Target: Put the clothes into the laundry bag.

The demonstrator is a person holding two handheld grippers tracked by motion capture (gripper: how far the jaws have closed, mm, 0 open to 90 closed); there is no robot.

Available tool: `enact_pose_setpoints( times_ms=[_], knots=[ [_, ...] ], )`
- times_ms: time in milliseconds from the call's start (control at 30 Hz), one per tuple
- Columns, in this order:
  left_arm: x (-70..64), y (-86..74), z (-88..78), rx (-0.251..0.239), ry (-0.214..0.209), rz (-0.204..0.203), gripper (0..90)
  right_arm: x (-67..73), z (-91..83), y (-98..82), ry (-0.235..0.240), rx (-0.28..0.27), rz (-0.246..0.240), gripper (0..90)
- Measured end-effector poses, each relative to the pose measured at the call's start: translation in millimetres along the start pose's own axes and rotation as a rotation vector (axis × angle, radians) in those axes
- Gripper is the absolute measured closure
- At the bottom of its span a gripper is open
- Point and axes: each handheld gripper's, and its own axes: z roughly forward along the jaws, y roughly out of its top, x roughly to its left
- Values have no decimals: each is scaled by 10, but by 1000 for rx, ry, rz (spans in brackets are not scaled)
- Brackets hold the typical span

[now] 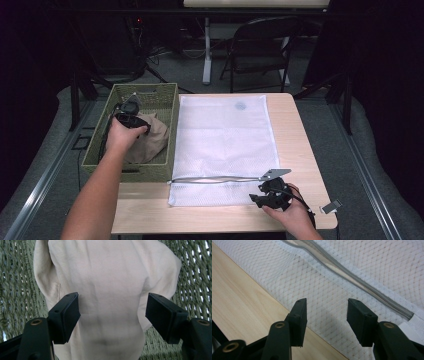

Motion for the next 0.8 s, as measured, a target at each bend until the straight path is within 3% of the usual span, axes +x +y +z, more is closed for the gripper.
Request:
enact_pose_setpoints(
  times_ms=[200,800],
  knots=[
    [-12,11,79,13,21,0,272,16,4,2,8,-24,11,505],
    [46,-15,364,48,1,-44,265,0,4,2,3,-17,14,503]
  ],
)
